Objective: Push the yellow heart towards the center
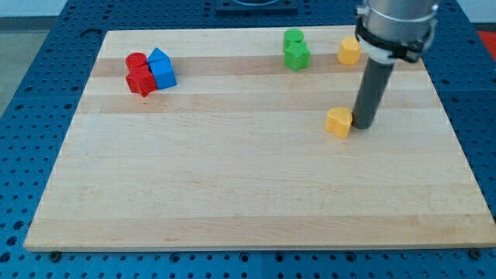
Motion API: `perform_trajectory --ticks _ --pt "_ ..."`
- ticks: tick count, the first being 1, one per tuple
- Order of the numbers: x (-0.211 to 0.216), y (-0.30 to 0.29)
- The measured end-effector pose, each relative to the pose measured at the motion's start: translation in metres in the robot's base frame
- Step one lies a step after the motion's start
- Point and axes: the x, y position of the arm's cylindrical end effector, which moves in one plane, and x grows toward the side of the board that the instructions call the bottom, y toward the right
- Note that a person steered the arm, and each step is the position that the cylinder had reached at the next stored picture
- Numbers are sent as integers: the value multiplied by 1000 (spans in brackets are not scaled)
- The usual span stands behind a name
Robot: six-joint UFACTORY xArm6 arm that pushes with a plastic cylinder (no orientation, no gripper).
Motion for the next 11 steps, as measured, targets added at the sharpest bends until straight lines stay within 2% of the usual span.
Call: perform_trajectory --ticks 1,2,4,5,6,7,8,9,10,11 --pt "0 -42" --pt "-24 -115" --pt "-38 -46" --pt "-89 -75" --pt "-76 -154" --pt "-40 -138" --pt "-47 -107" --pt "-11 -112" --pt "-17 -175" --pt "-44 -243"
